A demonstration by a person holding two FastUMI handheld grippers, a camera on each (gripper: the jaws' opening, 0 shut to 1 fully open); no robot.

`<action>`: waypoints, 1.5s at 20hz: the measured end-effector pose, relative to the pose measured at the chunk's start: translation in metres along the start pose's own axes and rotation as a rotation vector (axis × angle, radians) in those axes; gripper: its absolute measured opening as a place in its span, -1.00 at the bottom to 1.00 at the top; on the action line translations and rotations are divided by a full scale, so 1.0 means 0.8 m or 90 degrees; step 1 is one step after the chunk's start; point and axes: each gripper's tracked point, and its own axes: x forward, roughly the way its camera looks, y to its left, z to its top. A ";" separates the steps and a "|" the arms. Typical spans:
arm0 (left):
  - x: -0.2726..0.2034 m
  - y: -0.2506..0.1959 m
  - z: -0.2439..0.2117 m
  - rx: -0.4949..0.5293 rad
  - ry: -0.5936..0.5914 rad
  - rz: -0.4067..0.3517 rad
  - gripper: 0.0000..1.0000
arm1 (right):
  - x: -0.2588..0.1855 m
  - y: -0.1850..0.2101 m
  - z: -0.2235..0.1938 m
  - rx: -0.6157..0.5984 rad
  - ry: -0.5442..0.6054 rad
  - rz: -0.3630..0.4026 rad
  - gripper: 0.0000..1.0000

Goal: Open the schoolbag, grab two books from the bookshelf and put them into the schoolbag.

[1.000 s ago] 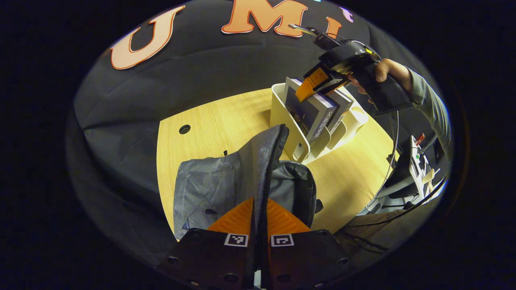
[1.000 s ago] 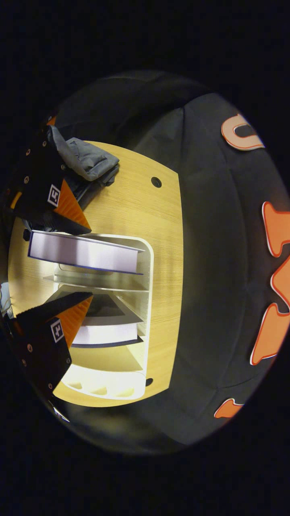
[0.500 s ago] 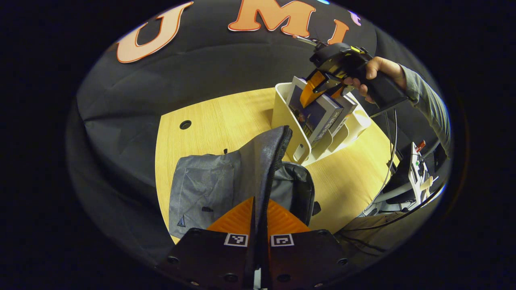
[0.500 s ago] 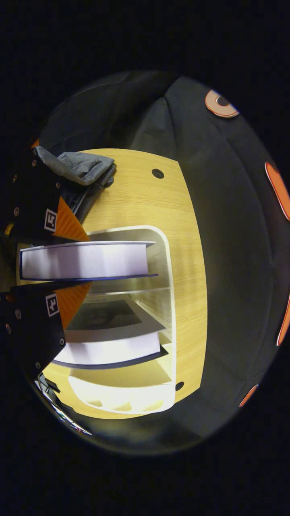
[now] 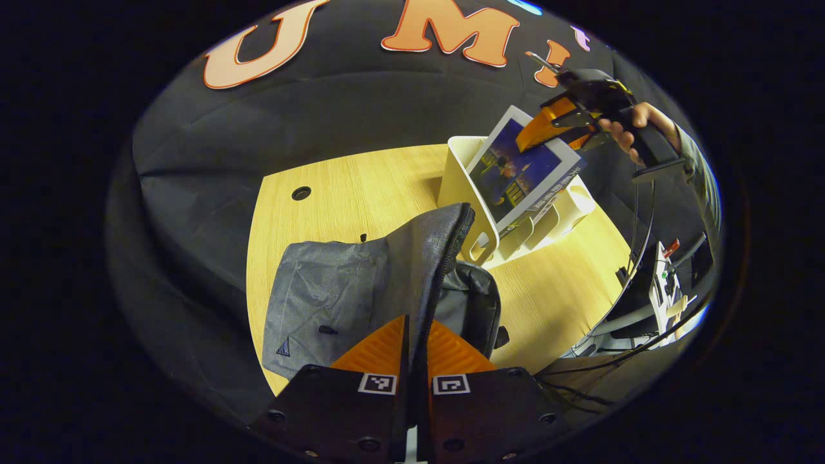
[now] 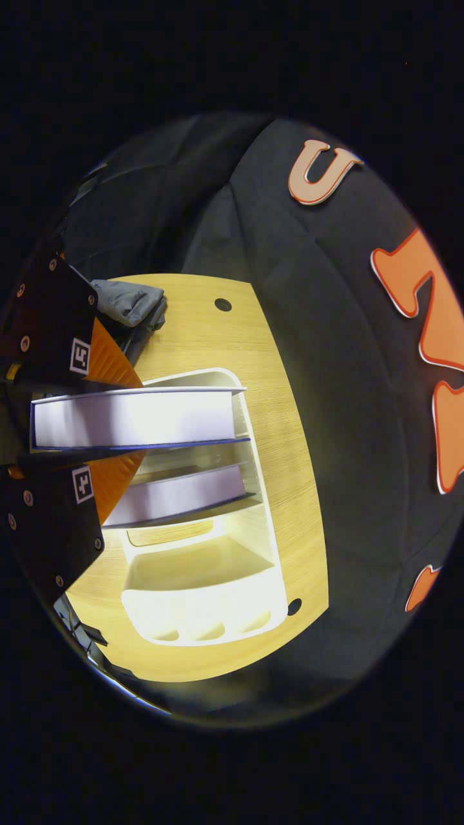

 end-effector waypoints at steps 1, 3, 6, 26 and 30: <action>0.000 0.000 0.000 -0.001 0.000 -0.002 -0.87 | -0.013 -0.003 -0.001 0.007 -0.008 0.009 -0.26; 0.003 -0.004 -0.003 -0.007 0.000 -0.006 -0.87 | -0.033 -0.012 -0.004 0.012 -0.025 0.024 -0.26; 0.009 -0.008 -0.007 -0.018 0.002 -0.014 -0.87 | -0.059 -0.024 -0.014 0.038 -0.043 0.050 -0.28; 0.012 -0.002 0.003 0.016 0.026 -0.071 -0.87 | -0.128 -0.043 -0.188 0.256 -0.084 0.179 -0.29; 0.010 0.000 0.009 0.021 0.029 -0.073 -0.87 | -0.109 -0.025 -0.232 0.265 -0.063 0.209 -0.28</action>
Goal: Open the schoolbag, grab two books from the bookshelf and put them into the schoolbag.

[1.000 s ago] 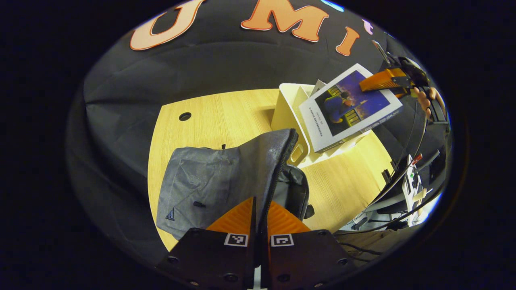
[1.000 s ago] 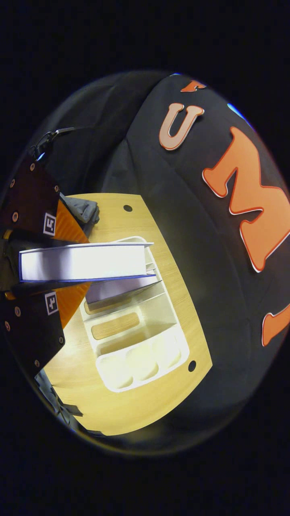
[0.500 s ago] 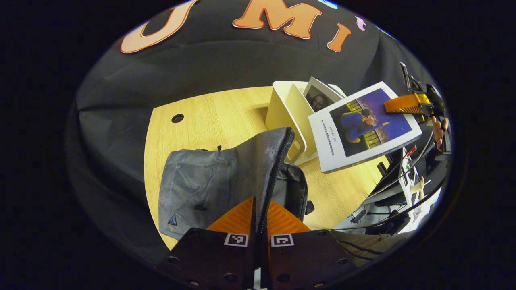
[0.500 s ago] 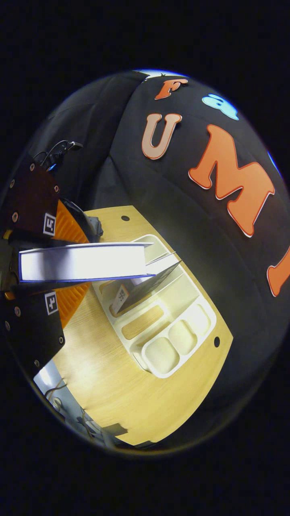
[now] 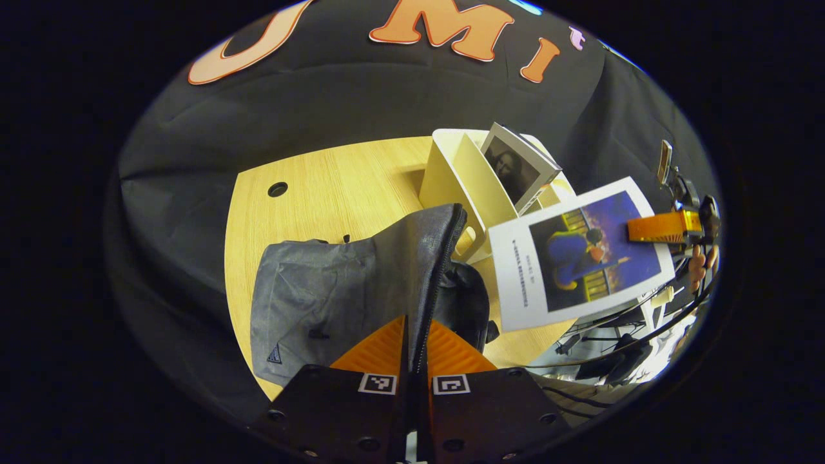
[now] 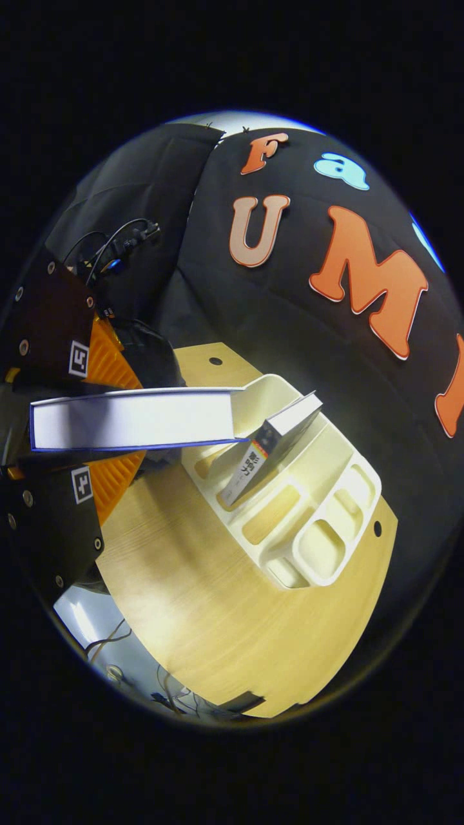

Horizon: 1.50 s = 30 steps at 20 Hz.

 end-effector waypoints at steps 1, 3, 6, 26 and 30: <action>-0.001 0.000 -0.001 0.000 0.001 0.000 -0.87 | 0.006 0.000 -0.009 0.003 0.005 0.007 -0.28; -0.003 0.000 0.001 0.001 0.001 0.001 -0.87 | 0.019 0.004 -0.027 0.017 0.012 0.034 -0.29; -0.005 0.002 0.004 -0.009 0.000 0.008 -0.87 | 0.043 0.012 -0.050 0.032 0.025 0.071 -0.29; -0.016 -0.006 0.000 0.010 -0.029 0.020 -0.87 | 0.231 0.062 -0.119 0.139 0.051 0.172 -0.29; -0.021 -0.009 -0.002 0.015 -0.035 0.017 -0.87 | 0.253 0.066 -0.123 0.149 0.035 0.174 -0.29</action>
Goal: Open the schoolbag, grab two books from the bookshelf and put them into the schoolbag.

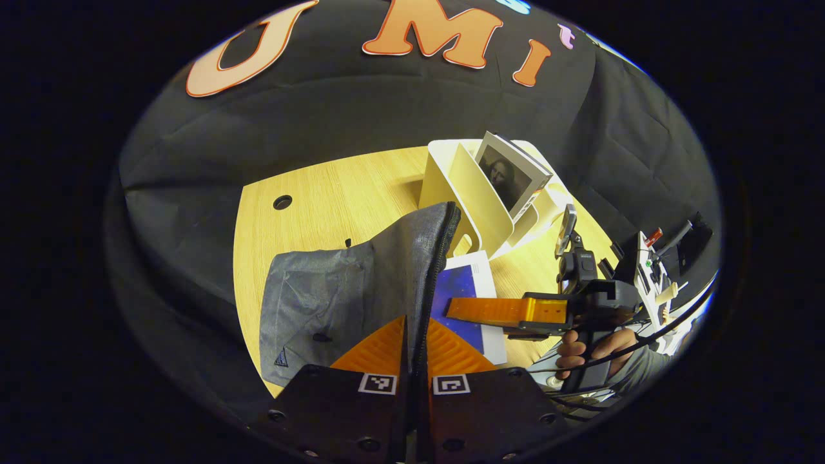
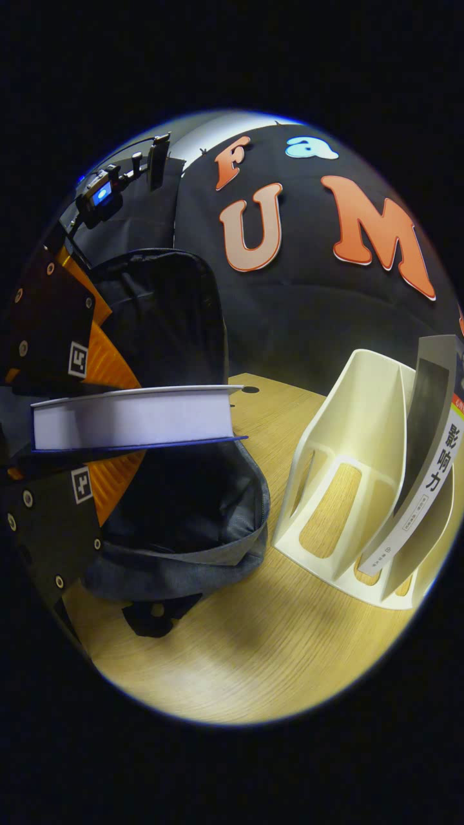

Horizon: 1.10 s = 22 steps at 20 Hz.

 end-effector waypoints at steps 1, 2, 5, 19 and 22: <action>-0.001 0.000 -0.001 -0.002 -0.002 0.000 -0.87 | 0.006 0.000 -0.002 0.001 -0.006 -0.001 -0.29; -0.002 0.000 -0.002 -0.003 -0.003 -0.002 -0.87 | 0.013 0.000 -0.004 0.004 -0.007 0.000 -0.50; -0.004 0.002 -0.003 -0.011 -0.006 -0.002 -0.87 | 0.027 0.000 -0.020 0.009 0.012 -0.006 -0.28; 0.012 -0.003 -0.008 -0.043 0.006 0.043 -0.87 | -0.082 -0.054 0.026 -0.172 0.075 -0.197 0.96; 0.018 -0.004 -0.011 -0.046 0.009 0.053 -0.87 | -0.117 -0.048 0.061 -0.223 0.073 -0.230 0.97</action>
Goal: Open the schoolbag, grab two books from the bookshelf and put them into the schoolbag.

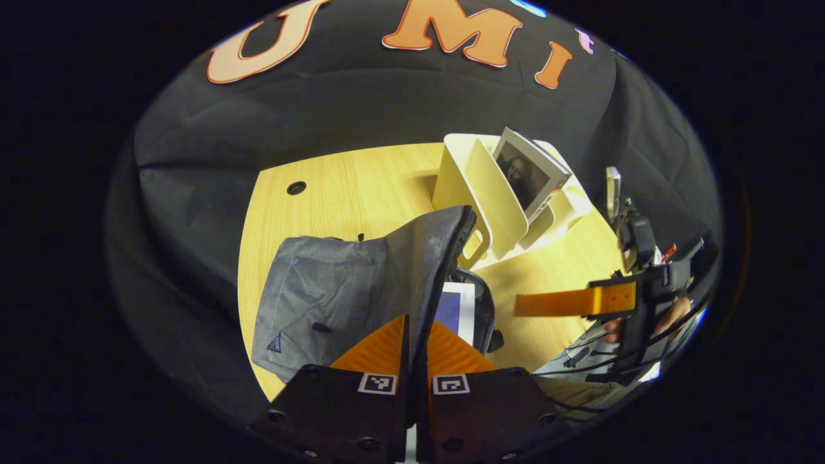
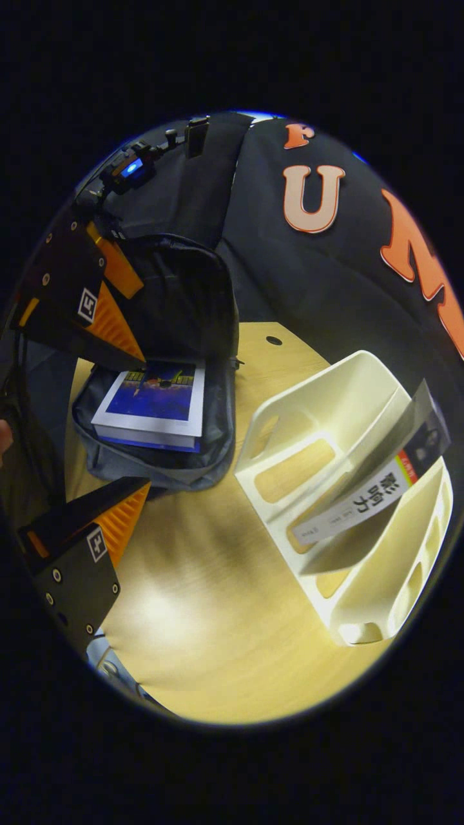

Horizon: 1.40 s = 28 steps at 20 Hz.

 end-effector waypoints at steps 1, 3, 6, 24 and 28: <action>0.001 -0.001 -0.001 -0.001 0.001 0.003 -0.87 | -0.010 -0.004 0.012 -0.018 -0.004 -0.012 0.97; 0.006 -0.003 -0.002 -0.005 0.002 0.010 -0.87 | -0.033 -0.012 0.038 -0.055 -0.009 -0.035 0.96; 0.011 -0.006 -0.005 -0.015 0.004 0.019 -0.87 | -0.060 -0.022 0.077 -0.107 -0.014 -0.067 0.96; 0.025 -0.014 -0.020 -0.121 0.015 0.070 -0.87 | -0.073 -0.012 0.274 -0.315 0.045 -0.182 0.92; 0.027 -0.015 -0.022 -0.152 0.018 0.083 -0.87 | -0.044 -0.024 0.295 -0.320 0.067 -0.205 0.90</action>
